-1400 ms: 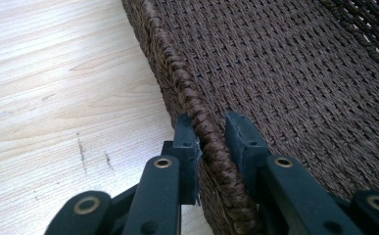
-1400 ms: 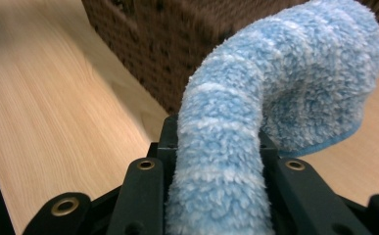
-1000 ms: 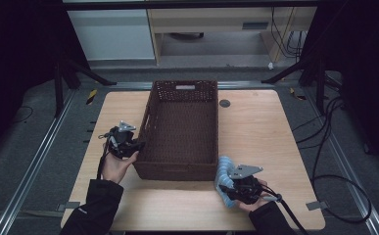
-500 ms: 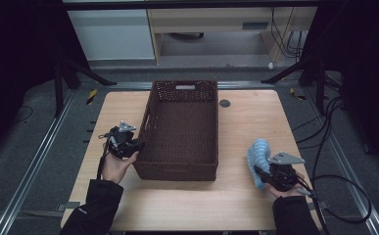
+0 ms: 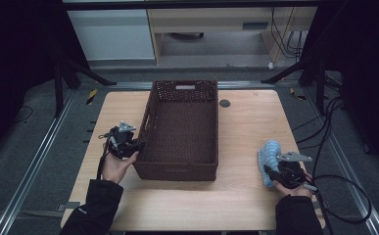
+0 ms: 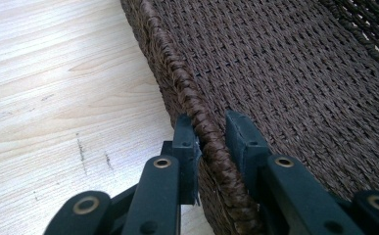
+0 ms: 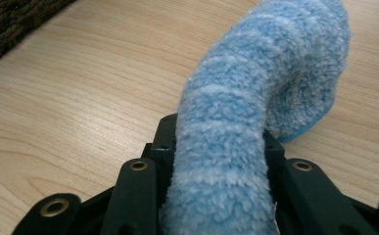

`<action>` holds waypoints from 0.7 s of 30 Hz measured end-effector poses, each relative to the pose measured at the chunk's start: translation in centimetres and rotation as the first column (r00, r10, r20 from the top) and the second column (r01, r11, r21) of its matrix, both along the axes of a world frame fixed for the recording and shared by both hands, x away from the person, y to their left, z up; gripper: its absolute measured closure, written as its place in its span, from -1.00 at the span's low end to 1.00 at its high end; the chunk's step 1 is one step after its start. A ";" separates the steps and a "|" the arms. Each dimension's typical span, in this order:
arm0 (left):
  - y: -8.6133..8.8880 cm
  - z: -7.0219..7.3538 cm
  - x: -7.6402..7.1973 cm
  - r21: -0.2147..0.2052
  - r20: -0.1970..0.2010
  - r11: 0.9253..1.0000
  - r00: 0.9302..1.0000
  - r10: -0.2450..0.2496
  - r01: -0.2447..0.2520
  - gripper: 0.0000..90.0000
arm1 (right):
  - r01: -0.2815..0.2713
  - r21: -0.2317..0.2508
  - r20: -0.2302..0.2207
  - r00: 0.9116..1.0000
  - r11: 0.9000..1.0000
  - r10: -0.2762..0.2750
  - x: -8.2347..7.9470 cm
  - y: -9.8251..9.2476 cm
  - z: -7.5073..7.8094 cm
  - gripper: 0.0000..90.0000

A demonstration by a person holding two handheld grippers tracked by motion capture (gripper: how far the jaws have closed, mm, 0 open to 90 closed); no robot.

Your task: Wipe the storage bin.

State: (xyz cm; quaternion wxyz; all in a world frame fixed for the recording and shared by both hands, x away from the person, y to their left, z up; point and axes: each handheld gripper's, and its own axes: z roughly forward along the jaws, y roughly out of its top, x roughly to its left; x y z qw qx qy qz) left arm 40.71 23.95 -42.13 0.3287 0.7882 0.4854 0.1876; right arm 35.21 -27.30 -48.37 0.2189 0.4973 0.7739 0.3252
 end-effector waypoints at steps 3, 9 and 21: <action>0.0 0.0 0.0 0.001 0.000 1.000 1.000 -0.001 0.001 0.66 | 0.000 -0.006 0.010 1.000 1.000 0.000 -0.1 0.1 0.0 0.23; 0.0 0.0 0.0 0.001 -0.001 1.000 1.000 -0.002 0.002 0.66 | 0.030 0.015 0.058 0.998 0.999 -0.030 -0.3 -0.1 0.9 -0.02; 0.0 0.0 0.0 -0.001 -0.004 1.000 1.000 -0.004 0.004 0.66 | 0.049 0.056 0.141 0.988 0.997 -0.057 -0.3 -0.3 3.2 -0.10</action>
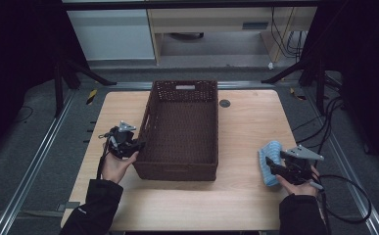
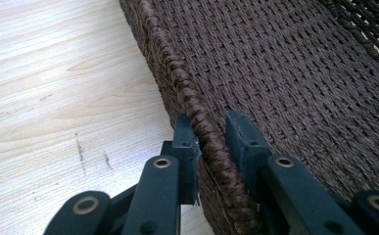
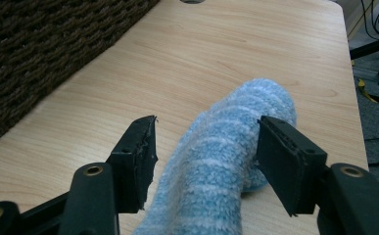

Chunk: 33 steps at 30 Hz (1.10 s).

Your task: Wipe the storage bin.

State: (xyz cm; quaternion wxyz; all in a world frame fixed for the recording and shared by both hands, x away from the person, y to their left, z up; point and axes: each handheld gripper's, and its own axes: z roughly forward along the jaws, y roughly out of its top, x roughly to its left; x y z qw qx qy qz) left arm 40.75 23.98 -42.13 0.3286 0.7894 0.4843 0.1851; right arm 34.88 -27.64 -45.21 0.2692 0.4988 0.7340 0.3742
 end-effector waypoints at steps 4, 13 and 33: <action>0.0 0.0 0.0 0.001 -0.002 1.000 1.000 -0.001 0.001 0.66 | 0.000 0.012 0.009 1.000 1.000 0.000 0.1 0.0 0.5 -0.11; 0.0 0.0 0.1 0.005 -0.001 1.000 1.000 -0.006 0.006 0.66 | -0.031 0.049 0.040 0.999 0.998 0.029 0.3 1.1 2.6 -0.08; 0.0 0.1 0.4 0.012 -0.016 0.999 0.999 -0.034 0.034 0.66 | -0.216 0.081 0.050 0.976 0.973 0.213 5.5 9.7 5.7 0.00</action>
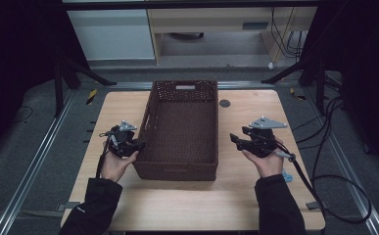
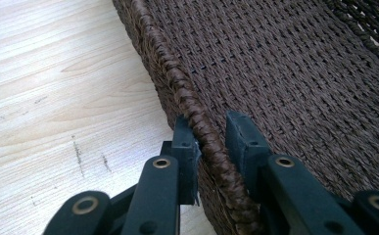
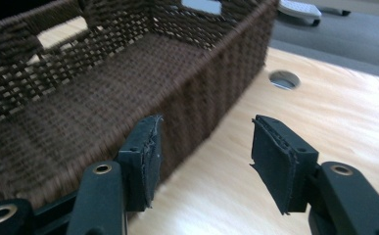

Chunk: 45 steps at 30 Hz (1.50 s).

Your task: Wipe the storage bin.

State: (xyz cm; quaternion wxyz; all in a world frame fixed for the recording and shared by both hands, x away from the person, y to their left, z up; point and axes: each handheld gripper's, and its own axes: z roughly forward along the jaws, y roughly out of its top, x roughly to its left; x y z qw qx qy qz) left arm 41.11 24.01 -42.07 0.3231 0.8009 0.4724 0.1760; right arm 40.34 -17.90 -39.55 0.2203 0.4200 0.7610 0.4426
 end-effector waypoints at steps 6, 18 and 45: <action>0.1 -0.1 0.0 -0.016 0.003 1.000 1.000 0.001 -0.001 0.66 | -0.036 -0.006 0.004 0.999 0.999 0.036 1.6 2.4 0.4 0.00; 0.3 -0.2 0.5 -0.033 0.009 0.999 1.000 -0.018 0.018 0.65 | -0.052 0.006 -0.071 0.996 0.999 0.053 4.0 5.1 -2.0 0.02; 0.5 0.5 -3.1 -0.017 0.025 1.000 0.999 -0.022 0.022 0.57 | -0.047 -0.056 -0.141 0.989 0.997 0.038 0.8 5.9 -2.3 0.14</action>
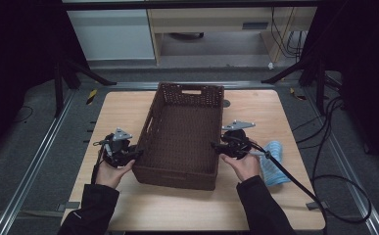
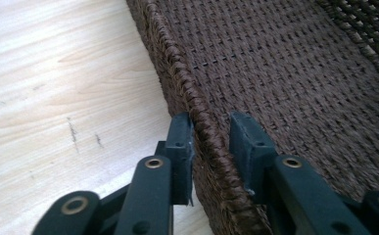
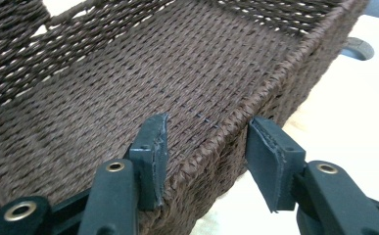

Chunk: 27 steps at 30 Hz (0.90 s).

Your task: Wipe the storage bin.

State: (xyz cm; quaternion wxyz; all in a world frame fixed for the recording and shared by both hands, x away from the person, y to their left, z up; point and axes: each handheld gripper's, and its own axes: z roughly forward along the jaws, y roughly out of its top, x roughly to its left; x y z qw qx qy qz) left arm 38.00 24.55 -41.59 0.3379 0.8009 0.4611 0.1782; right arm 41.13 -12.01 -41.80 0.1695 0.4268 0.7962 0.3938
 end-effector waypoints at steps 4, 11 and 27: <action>0.4 -0.1 0.5 -0.034 -0.009 0.999 1.000 -0.007 0.007 0.61 | -0.021 0.007 -0.020 1.000 1.000 0.021 0.4 -0.2 0.2 0.09; 0.5 -0.1 1.0 -0.018 -0.002 1.000 1.000 -0.017 0.017 0.62 | 0.007 -0.008 0.061 0.998 1.000 -0.007 1.1 -0.8 1.3 0.03; 0.1 0.0 -0.2 0.049 0.073 0.999 0.997 -0.001 -0.003 0.24 | 0.036 0.014 0.061 0.997 0.999 -0.037 3.3 -0.7 -0.1 0.22</action>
